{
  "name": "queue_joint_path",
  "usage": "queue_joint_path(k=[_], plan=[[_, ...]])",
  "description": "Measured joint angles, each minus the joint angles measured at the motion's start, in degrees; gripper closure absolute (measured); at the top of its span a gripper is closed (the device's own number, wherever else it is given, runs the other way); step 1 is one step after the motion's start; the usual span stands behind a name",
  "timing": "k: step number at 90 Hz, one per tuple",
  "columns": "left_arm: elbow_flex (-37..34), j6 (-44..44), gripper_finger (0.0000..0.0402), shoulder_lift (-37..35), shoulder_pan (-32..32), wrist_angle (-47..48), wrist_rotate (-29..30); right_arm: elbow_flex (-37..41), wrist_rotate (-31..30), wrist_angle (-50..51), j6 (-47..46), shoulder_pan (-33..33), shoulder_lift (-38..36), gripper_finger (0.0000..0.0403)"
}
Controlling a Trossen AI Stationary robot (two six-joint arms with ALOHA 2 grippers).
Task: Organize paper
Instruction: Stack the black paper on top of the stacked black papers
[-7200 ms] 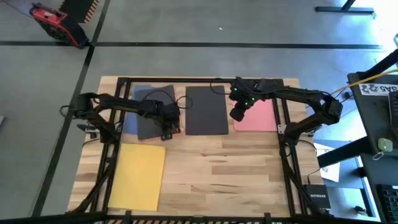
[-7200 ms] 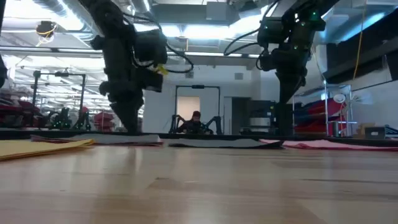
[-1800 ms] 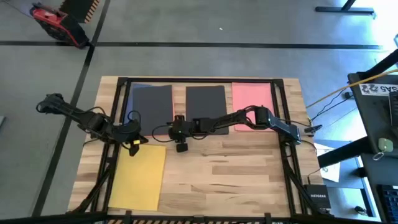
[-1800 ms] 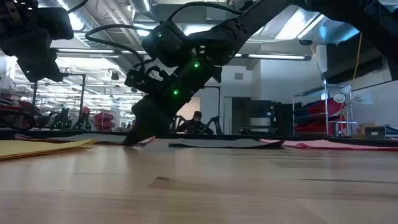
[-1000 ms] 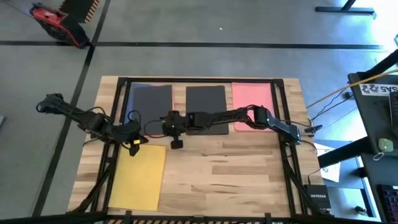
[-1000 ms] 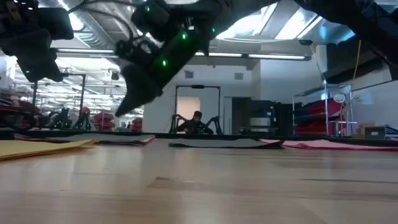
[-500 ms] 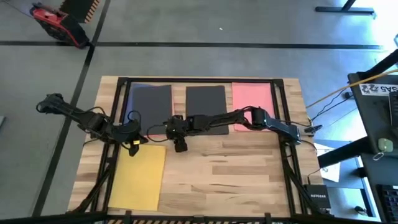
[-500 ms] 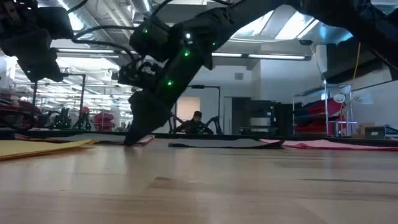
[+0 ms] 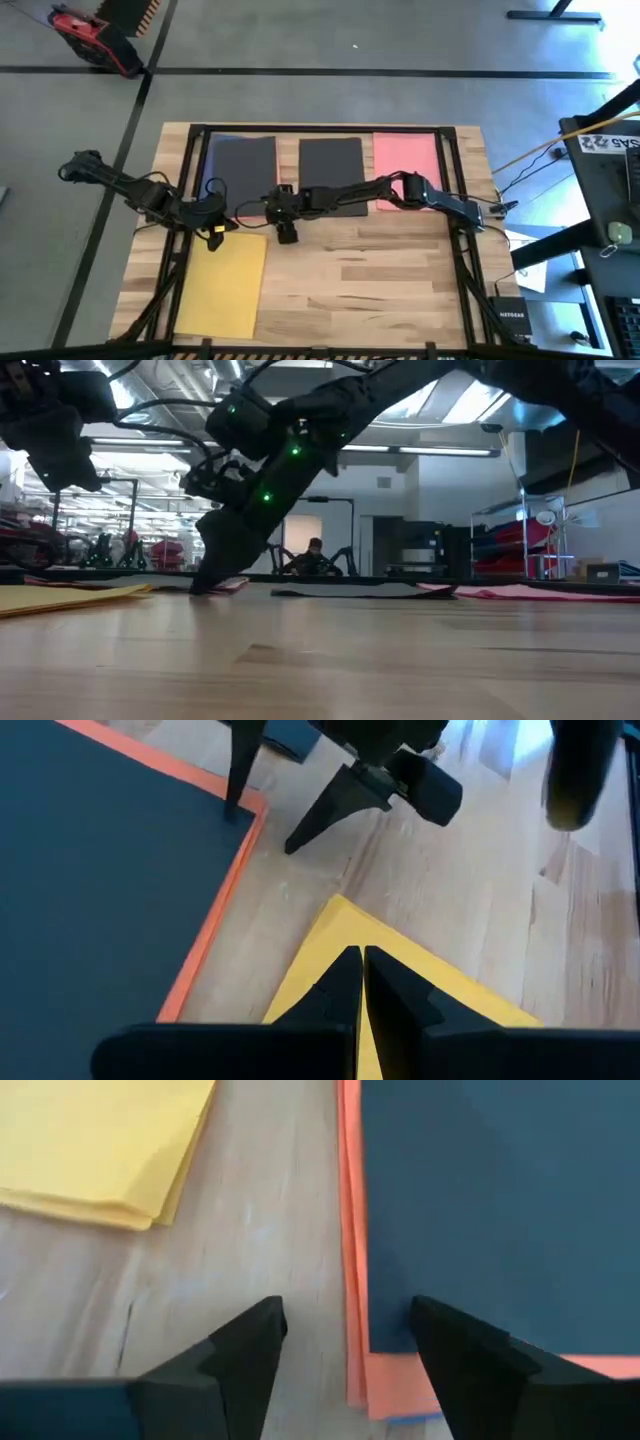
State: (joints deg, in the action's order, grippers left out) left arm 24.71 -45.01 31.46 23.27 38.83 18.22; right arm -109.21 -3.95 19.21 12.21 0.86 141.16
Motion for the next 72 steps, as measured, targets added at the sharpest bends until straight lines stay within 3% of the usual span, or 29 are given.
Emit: queue_joint_path(k=[37, 72], plan=[[0.02, 0.02, 0.0402, 0.01, 0.0, 1.32, 0.0, -0.2, 5.49, 1.46, -7.68, 0.09, 0.46, 0.0199], [0.02, 0.02, 0.0402, 0.02, 0.0, 1.29, 0.0, -2.88, 7.65, 4.79, -7.13, -0.08, 0.74, 0.0315]])
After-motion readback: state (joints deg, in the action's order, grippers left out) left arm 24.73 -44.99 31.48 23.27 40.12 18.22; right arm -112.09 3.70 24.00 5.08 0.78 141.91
